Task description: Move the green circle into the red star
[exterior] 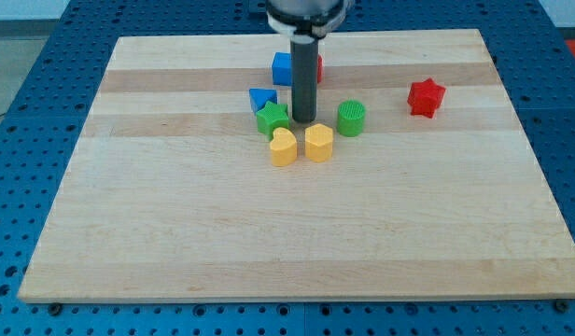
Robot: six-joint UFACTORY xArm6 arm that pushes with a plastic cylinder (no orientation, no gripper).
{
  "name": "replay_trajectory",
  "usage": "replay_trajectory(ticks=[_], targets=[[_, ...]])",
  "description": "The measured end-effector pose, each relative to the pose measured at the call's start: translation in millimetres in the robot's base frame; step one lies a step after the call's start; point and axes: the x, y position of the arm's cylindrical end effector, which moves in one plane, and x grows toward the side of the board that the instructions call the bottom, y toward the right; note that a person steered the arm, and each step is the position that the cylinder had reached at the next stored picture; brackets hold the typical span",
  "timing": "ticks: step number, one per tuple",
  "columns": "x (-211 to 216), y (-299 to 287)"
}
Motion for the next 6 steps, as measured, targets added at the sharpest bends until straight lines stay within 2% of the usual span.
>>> replay_trajectory(ticks=[2, 3, 4, 5, 6], targets=[[11.3, 98.5], [10.5, 53.4], [-21.1, 23.0], [-38.6, 45.7], [-21.9, 87.4]])
